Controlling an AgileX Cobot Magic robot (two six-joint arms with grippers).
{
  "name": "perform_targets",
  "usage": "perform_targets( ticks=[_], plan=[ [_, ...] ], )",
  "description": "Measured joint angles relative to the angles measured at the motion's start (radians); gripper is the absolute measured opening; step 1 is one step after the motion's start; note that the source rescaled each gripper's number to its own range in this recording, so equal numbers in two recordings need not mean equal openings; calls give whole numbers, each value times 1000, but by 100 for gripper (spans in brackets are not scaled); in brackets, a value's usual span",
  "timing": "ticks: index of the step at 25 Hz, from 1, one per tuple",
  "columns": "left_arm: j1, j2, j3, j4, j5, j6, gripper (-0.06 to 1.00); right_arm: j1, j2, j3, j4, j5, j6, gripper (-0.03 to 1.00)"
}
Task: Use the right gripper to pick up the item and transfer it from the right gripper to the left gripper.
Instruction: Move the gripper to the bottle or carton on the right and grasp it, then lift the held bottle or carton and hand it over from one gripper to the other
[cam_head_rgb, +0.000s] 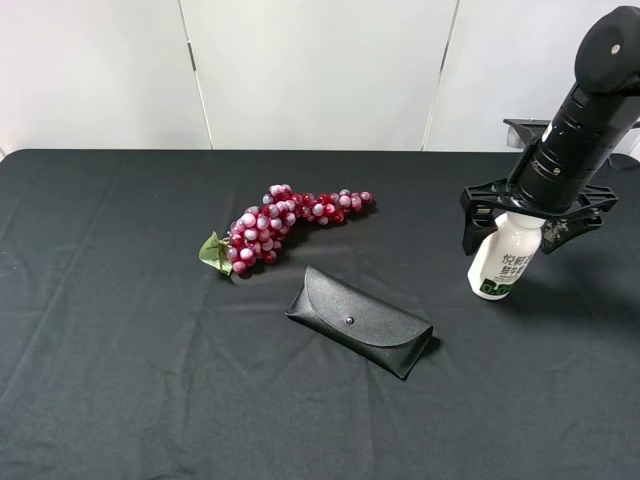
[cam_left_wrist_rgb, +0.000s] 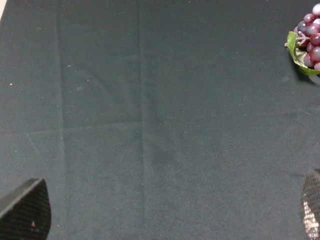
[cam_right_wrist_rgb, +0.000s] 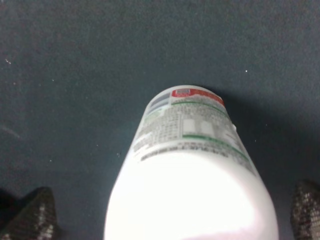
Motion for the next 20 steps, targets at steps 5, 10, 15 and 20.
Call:
perform_targets(
  ticks=[5, 10, 15, 20],
  plan=[
    [0, 0, 0, 0, 0, 0, 100, 0, 0, 0, -28, 7, 4, 4],
    [0, 0, 0, 0, 0, 0, 100, 0, 0, 0, -32, 11, 4, 4],
    [0, 0, 0, 0, 0, 0, 100, 0, 0, 0, -32, 12, 10, 4],
    [0, 0, 0, 0, 0, 0, 100, 0, 2, -24, -32, 58, 26, 4]
  ],
)
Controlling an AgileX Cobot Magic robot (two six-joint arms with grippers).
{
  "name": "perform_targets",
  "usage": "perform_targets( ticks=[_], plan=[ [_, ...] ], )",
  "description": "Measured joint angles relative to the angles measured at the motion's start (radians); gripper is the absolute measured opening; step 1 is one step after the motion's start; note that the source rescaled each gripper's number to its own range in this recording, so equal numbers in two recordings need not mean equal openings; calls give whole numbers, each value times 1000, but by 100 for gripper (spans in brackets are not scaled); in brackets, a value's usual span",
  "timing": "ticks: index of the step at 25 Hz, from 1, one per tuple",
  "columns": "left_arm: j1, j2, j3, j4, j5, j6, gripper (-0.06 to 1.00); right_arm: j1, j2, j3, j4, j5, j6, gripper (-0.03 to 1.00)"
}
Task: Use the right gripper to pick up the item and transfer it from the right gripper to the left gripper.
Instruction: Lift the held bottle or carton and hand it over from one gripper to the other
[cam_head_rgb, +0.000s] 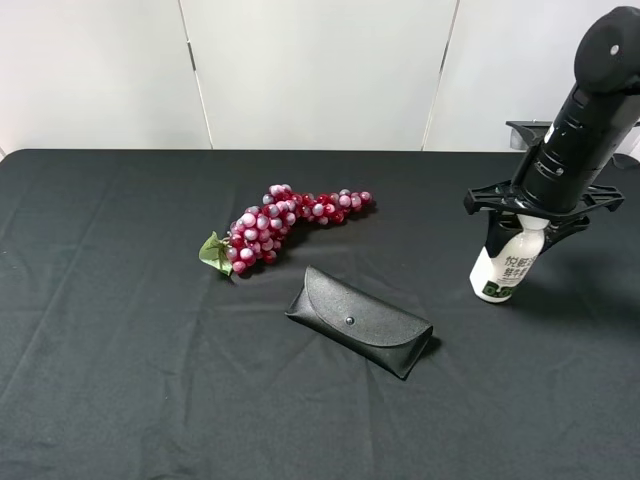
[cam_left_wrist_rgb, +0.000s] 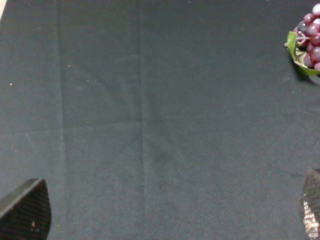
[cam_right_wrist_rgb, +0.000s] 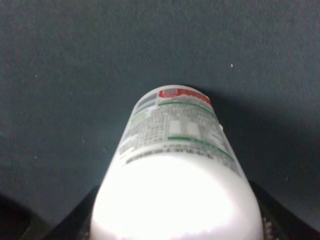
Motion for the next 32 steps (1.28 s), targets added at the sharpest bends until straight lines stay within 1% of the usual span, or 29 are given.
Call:
perform_targets(
  ticks=[7, 15, 20, 26, 32],
  plan=[
    [0, 0, 0, 0, 0, 0, 100, 0, 0, -100, 7, 86, 1, 4],
    [0, 0, 0, 0, 0, 0, 100, 0, 0, -176, 45, 159, -2, 4],
    [0, 0, 0, 0, 0, 0, 100, 0, -17, -187, 101, 174, -18, 4],
    [0, 0, 0, 0, 0, 0, 100, 0, -92, -187, 141, 190, -25, 4],
    [0, 0, 0, 0, 0, 0, 100, 0, -168, -187, 225, 210, -54, 4]
  ],
)
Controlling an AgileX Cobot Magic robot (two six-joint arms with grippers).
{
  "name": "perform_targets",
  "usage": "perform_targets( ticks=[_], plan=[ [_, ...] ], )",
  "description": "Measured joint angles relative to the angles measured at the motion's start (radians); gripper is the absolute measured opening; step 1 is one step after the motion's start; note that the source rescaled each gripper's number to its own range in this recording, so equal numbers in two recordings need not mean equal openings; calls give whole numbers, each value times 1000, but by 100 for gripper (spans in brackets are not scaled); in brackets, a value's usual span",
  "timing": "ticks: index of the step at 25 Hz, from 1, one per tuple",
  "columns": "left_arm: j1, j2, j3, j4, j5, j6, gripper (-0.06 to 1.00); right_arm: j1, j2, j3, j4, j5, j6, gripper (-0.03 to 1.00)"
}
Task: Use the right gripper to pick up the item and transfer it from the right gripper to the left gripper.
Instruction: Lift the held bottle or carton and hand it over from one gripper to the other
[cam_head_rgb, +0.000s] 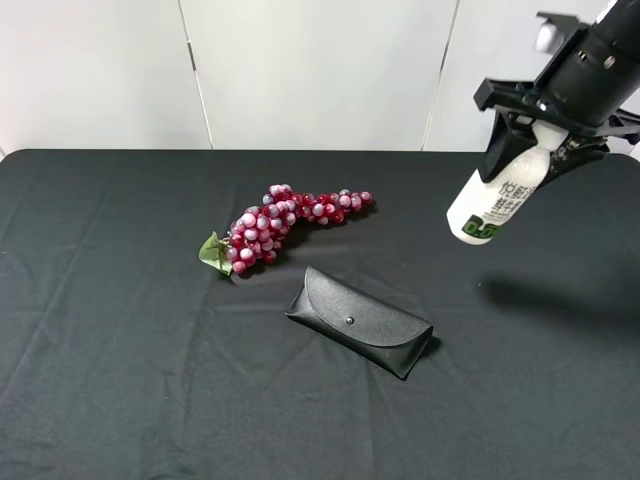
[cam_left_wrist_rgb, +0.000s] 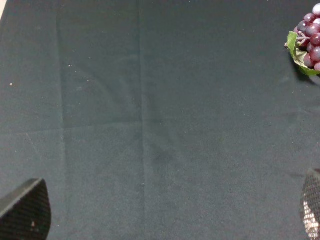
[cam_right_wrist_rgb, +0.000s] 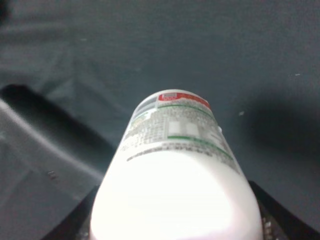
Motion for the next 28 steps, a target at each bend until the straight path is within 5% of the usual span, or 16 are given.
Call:
perform_targets(
  ticks=[28],
  plan=[
    [0, 0, 0, 0, 0, 0, 100, 0, -91, 0, 361, 67, -300, 4]
  ],
)
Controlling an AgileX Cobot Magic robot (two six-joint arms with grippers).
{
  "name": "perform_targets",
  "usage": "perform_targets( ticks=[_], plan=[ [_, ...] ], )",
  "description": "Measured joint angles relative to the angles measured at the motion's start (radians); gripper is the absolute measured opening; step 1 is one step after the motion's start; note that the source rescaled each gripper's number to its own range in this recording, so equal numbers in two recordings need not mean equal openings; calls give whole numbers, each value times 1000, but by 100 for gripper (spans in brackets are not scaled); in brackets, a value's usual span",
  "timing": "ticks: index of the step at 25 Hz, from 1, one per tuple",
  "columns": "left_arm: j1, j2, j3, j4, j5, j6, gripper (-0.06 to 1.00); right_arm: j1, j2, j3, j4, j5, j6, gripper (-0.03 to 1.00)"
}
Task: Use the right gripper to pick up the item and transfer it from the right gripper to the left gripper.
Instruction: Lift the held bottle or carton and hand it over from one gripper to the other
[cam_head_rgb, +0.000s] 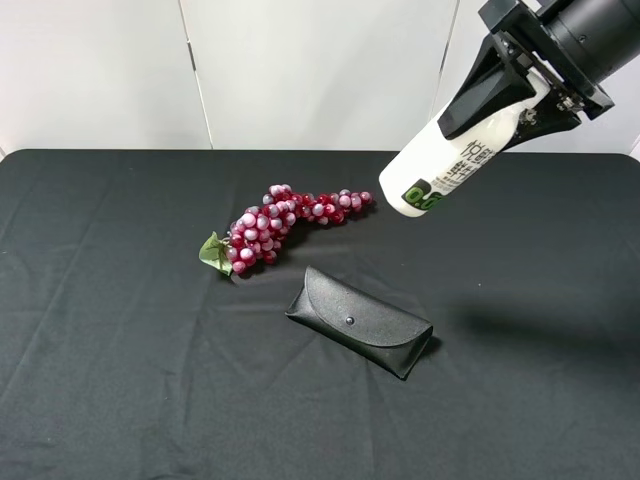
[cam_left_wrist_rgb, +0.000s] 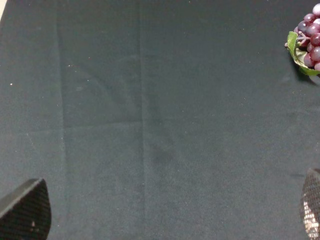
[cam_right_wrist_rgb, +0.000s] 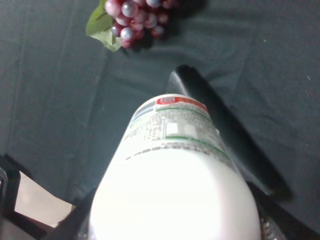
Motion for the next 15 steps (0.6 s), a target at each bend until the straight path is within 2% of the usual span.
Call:
perform_targets(
  ticks=[7, 15],
  plan=[
    [0, 0, 0, 0, 0, 0, 100, 23, 0, 0, 40, -3, -94, 4],
    [0, 0, 0, 0, 0, 0, 100, 186, 0, 0, 40, 0, -174, 4]
  ],
)
